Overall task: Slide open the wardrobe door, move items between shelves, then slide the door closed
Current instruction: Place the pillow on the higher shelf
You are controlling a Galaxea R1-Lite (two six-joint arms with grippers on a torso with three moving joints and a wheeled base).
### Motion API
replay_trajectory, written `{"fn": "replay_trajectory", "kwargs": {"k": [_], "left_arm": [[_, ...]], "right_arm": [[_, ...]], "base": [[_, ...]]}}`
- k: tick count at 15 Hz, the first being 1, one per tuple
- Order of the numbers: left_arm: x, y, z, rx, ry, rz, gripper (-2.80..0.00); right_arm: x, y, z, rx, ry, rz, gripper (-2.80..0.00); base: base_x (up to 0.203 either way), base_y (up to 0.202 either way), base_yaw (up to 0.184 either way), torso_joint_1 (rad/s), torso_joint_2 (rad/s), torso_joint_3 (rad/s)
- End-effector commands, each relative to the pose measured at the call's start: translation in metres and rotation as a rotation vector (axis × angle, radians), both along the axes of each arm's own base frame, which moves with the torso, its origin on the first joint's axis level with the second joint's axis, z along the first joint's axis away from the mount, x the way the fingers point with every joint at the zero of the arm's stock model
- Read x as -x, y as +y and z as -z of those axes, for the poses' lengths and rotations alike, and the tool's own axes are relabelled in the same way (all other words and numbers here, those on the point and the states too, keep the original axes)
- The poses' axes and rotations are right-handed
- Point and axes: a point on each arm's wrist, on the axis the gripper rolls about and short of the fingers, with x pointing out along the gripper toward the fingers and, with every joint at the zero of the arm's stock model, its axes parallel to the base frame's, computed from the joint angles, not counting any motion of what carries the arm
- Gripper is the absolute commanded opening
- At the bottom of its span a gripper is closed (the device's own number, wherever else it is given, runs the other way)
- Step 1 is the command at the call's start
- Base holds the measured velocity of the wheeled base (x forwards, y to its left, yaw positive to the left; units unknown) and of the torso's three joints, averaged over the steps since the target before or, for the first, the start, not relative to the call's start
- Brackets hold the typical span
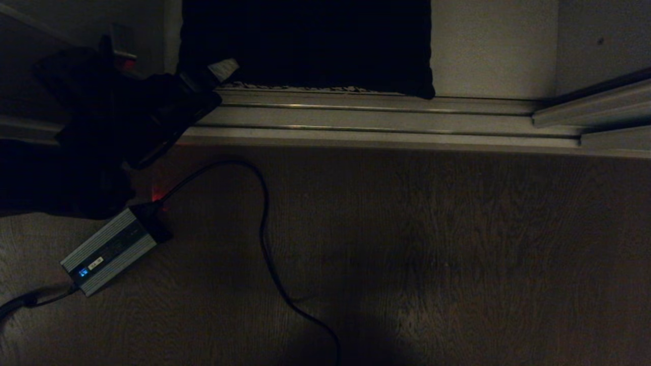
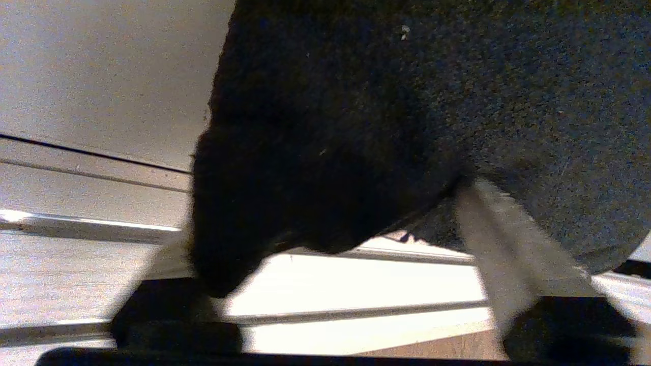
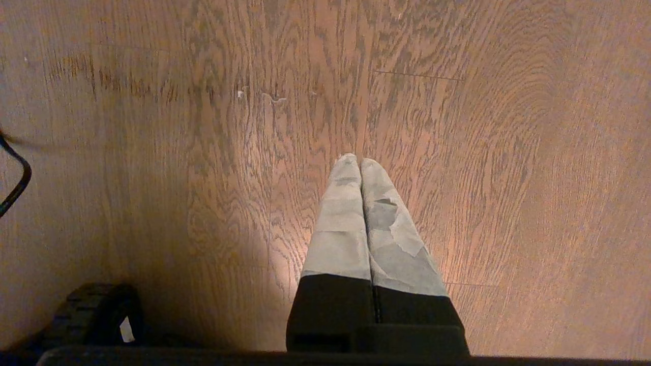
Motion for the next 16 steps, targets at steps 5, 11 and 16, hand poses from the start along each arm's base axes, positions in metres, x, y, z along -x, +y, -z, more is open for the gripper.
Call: {"fn": "replay_trajectory", "kwargs": {"k": [5,11,16], "left_arm": [[-0.003,-0.003,0.003,0.035,-0.006,-0.031,-2.8],[0.001,-0.026,0.002,0.107,0.036,0.102,-2.8],[0.009,-0.075,-0.001,0.086,0.103,0.22,-2.8]], "right_arm": [[0.0,0.0,0.001,0.0,0.003,-0.001,-2.8],[0.0,0.0,0.001,0.0,0.004,-0.001,-2.8],[0.0,0.0,0.001,0.0,0.003,-0.001,-2.8]], "base": [[0.0,0.0,0.0,0.0,0.0,0.0],[0.0,0.0,0.0,0.0,0.0,0.0],[0.0,0.0,0.0,0.0,0.0,0.0]]}}
